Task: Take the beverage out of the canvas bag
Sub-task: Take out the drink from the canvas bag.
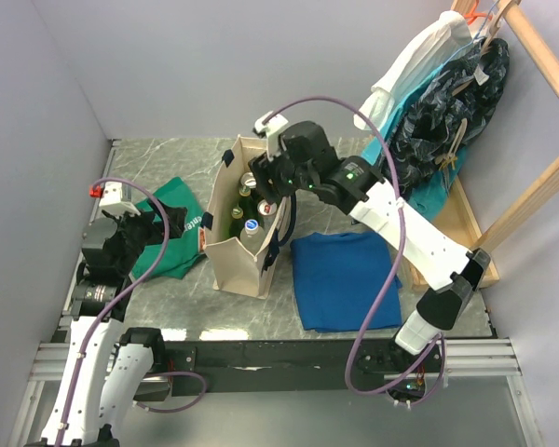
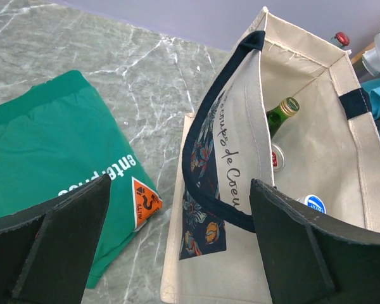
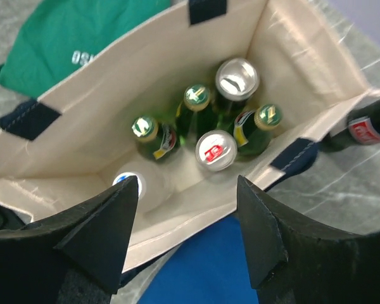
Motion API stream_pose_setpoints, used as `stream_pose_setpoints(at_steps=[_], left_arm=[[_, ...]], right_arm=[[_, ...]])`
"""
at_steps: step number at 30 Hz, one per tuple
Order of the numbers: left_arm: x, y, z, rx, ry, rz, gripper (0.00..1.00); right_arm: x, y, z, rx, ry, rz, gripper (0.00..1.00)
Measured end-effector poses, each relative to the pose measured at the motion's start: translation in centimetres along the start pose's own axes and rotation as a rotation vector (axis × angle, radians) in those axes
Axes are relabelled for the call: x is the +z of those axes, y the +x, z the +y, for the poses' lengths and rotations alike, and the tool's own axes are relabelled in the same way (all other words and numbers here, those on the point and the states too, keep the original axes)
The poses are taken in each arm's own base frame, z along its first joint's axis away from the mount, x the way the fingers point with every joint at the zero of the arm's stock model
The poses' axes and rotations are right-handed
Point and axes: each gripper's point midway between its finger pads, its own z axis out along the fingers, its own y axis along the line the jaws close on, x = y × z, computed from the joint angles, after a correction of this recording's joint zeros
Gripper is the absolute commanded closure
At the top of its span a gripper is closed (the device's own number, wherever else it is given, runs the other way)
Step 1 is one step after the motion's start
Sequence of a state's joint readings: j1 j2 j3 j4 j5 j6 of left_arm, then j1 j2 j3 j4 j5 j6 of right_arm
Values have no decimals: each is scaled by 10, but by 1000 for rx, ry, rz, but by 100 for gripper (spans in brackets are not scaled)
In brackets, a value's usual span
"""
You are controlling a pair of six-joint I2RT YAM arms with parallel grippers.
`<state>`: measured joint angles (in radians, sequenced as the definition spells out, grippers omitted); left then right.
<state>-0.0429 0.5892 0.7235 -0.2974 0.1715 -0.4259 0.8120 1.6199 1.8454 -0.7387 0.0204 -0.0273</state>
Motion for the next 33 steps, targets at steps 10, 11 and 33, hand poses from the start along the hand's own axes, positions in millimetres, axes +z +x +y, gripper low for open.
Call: stream_pose_setpoints(at_steps=[10,11,33], left_arm=[[2,1,1,3,-4,7,4],[2,2,2,2,-4,9,4],[2,2,2,4,-5,9,4]], right_arm=[[7,31,46,-45,-85,83,31],[7,34,50,-50,-93,90,30],[6,90,97,-105,-149,226,22]])
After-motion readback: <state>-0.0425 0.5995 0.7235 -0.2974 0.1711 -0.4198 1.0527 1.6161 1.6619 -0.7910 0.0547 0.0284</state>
